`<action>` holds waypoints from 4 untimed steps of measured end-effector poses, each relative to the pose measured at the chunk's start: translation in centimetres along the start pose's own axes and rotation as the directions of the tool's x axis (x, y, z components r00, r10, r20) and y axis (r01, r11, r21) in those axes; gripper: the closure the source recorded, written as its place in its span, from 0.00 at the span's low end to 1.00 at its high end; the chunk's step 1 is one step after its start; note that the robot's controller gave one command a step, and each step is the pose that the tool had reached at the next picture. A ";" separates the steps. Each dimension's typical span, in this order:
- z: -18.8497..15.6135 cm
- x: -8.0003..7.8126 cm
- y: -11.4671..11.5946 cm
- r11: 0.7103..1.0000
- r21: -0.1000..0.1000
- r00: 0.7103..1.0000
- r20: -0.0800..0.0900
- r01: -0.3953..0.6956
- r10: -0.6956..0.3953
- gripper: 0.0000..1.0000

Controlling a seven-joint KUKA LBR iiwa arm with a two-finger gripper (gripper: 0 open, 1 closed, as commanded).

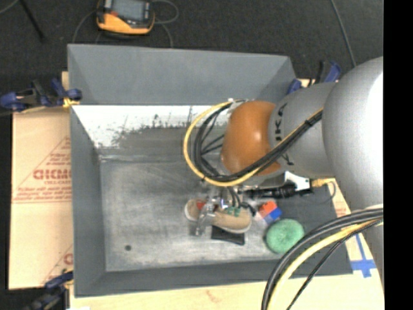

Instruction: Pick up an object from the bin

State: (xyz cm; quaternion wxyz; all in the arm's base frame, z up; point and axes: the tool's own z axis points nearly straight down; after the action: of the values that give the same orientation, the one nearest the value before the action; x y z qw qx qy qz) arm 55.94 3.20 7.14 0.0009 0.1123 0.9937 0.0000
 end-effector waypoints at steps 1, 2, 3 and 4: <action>-0.4 -2.0 0.4 0.999 -0.002 0.999 0.010 0.033 -0.033 1.00; -0.4 -1.9 0.3 1.000 -0.003 1.000 0.012 0.027 -0.027 1.00; -0.8 -1.8 0.3 1.000 -0.001 1.000 0.006 0.026 -0.026 1.00; -2.7 -1.5 0.2 1.000 0.001 1.000 -0.006 0.026 -0.026 1.00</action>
Offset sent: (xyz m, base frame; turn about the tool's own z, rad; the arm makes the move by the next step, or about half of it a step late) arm 0.0000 0.0000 0.0000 0.0000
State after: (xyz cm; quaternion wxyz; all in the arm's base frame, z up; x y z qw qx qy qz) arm 57.43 3.10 9.82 -0.0022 0.0995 0.9950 0.0000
